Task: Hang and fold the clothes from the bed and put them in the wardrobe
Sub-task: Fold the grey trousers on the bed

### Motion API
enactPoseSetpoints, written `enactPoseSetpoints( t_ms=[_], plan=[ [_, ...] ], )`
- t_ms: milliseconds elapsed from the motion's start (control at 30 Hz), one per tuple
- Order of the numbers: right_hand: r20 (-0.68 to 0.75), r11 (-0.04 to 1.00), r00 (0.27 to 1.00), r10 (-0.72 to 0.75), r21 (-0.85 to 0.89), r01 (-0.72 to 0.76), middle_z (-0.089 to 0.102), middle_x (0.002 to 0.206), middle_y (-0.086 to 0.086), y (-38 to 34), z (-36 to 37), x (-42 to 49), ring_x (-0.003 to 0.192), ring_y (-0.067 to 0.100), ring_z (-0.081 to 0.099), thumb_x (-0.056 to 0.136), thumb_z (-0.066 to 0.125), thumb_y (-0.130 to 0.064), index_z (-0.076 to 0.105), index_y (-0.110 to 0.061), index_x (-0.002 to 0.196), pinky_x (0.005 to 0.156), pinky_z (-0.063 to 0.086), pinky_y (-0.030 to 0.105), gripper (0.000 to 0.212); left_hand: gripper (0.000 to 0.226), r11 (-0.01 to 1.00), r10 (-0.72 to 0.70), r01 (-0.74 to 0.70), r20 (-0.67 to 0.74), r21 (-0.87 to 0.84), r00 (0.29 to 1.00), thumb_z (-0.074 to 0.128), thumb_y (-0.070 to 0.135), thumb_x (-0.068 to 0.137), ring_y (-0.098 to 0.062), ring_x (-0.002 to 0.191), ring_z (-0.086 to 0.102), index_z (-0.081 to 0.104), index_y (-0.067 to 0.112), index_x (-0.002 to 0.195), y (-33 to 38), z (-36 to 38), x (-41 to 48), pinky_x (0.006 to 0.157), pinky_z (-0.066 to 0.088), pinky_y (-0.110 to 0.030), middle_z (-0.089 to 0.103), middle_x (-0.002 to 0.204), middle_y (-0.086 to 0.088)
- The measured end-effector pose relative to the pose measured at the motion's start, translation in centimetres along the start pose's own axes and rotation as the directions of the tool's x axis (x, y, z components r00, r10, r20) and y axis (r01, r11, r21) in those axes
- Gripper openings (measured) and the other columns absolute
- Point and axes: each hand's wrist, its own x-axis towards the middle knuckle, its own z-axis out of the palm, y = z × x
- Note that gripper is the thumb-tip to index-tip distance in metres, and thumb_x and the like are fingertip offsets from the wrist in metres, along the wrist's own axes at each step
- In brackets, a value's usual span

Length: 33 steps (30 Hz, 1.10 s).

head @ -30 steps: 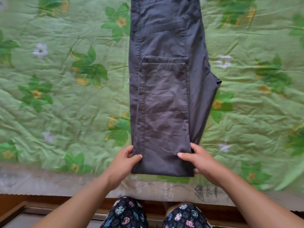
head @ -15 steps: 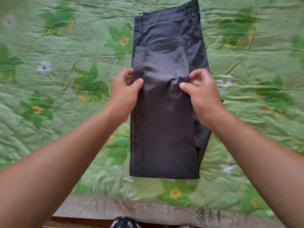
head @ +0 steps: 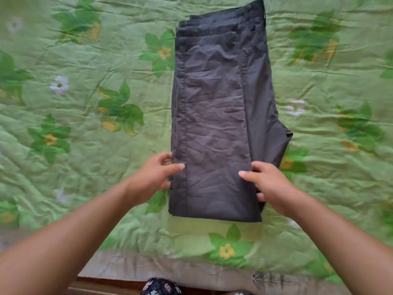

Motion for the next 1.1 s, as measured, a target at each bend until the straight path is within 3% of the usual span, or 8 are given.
enactPoseSetpoints(
  t_ms=[200, 400, 467, 567, 767, 867, 1000, 1100],
  plan=[
    [-0.148, 0.968, 0.977, -0.155, -0.219, 0.120, 0.076, 0.103, 0.008, 5.1, 2.0, -2.1, 0.096, 0.022, 0.070, 0.094, 0.065, -0.008, 0.069, -0.009, 0.102, 0.092, 0.053, 0.037, 0.009, 0.025, 0.999, 0.034, -0.035, -0.081, -0.006, 0.996, 0.059, -0.003, 0.096, -0.020, 0.101, 0.073, 0.066, 0.012, 0.114, -7.6, 1.5, -2.5, 0.077, 0.060, -0.027, 0.077, 0.108, -0.005],
    [-0.236, 0.829, 0.933, -0.270, -0.551, 0.100, 0.067, 0.106, 0.017, 5.1, 3.0, -2.8, 0.102, 0.038, 0.064, 0.095, 0.062, -0.025, 0.049, -0.012, 0.118, 0.080, 0.046, 0.038, 0.030, 0.036, 0.882, 0.240, -0.086, -0.285, 0.463, 0.928, 0.072, 0.018, 0.089, -0.014, 0.090, 0.071, 0.053, 0.034, 0.114, -8.4, 2.5, -2.8, 0.077, 0.057, -0.030, 0.072, 0.097, 0.006],
    [-0.284, 0.717, 0.796, -0.535, -0.651, 0.249, 0.059, 0.122, 0.018, 4.5, 3.0, -2.9, 0.111, 0.039, 0.058, 0.091, 0.063, -0.024, 0.043, -0.014, 0.133, 0.090, 0.048, 0.044, 0.047, 0.061, 0.712, 0.471, -0.162, -0.294, 0.683, 0.832, 0.072, 0.022, 0.086, -0.020, 0.111, 0.058, 0.041, 0.033, 0.138, -8.1, 2.7, -2.5, 0.093, 0.051, -0.032, 0.055, 0.124, -0.001],
    [-0.056, 0.250, 0.517, -0.854, -0.916, 0.313, 0.041, 0.148, 0.017, 3.0, 3.5, -1.3, 0.138, 0.039, 0.040, 0.088, 0.055, -0.039, 0.042, -0.017, 0.147, 0.111, 0.034, 0.058, 0.065, 0.070, 0.206, 0.784, -0.236, -0.017, 0.950, 0.620, 0.060, 0.032, 0.091, -0.035, 0.146, 0.027, 0.033, 0.021, 0.154, -6.9, 3.3, -0.6, 0.118, 0.029, -0.049, 0.023, 0.158, -0.017],
    [0.199, -0.066, 0.758, -0.622, -0.977, 0.202, -0.011, 0.169, 0.007, 1.9, 1.2, 4.0, 0.155, 0.029, -0.010, 0.095, 0.024, -0.074, 0.002, -0.031, 0.162, 0.122, 0.002, 0.060, 0.083, 0.069, -0.112, 0.609, -0.174, 0.206, 0.978, 0.766, 0.034, 0.058, 0.100, -0.026, 0.155, -0.011, 0.000, 0.039, 0.157, -5.1, 2.8, 4.6, 0.125, 0.005, -0.050, -0.012, 0.168, -0.011],
    [0.141, 0.058, 0.686, -0.713, -0.965, 0.258, 0.008, 0.169, 0.012, 1.5, 1.0, 3.2, 0.155, 0.033, 0.007, 0.096, 0.043, -0.062, 0.024, -0.023, 0.160, 0.121, 0.012, 0.059, 0.078, 0.069, -0.117, 0.600, -0.161, 0.199, 0.980, 0.775, 0.023, 0.061, 0.098, -0.026, 0.155, -0.012, 0.002, 0.037, 0.159, -4.8, 2.6, 4.6, 0.125, 0.005, -0.051, -0.013, 0.168, -0.011],
    [-0.490, 0.651, 0.448, -0.748, -0.671, 0.354, 0.052, 0.132, 0.018, 0.9, -0.3, 1.3, 0.123, 0.034, 0.049, 0.087, 0.072, -0.030, 0.058, -0.007, 0.132, 0.108, 0.038, 0.045, 0.052, 0.066, 0.074, 0.684, -0.292, 0.165, 0.954, 0.711, 0.040, 0.049, 0.094, -0.034, 0.154, 0.010, 0.037, 0.022, 0.155, -4.0, 2.7, 3.6, 0.123, 0.019, -0.053, 0.010, 0.166, -0.017],
    [-0.706, 0.963, 0.680, -0.197, -0.008, 0.271, 0.062, 0.100, 0.008, -0.2, -2.6, 1.5, 0.095, 0.028, 0.061, 0.087, 0.076, -0.027, 0.060, -0.008, 0.118, 0.091, 0.049, 0.044, 0.040, 0.062, 0.148, 0.740, -0.321, 0.111, 0.935, 0.663, 0.053, 0.039, 0.092, -0.037, 0.153, 0.016, 0.047, 0.015, 0.150, -3.0, 2.8, 3.8, 0.122, 0.023, -0.051, 0.018, 0.164, -0.020]
  ],
)
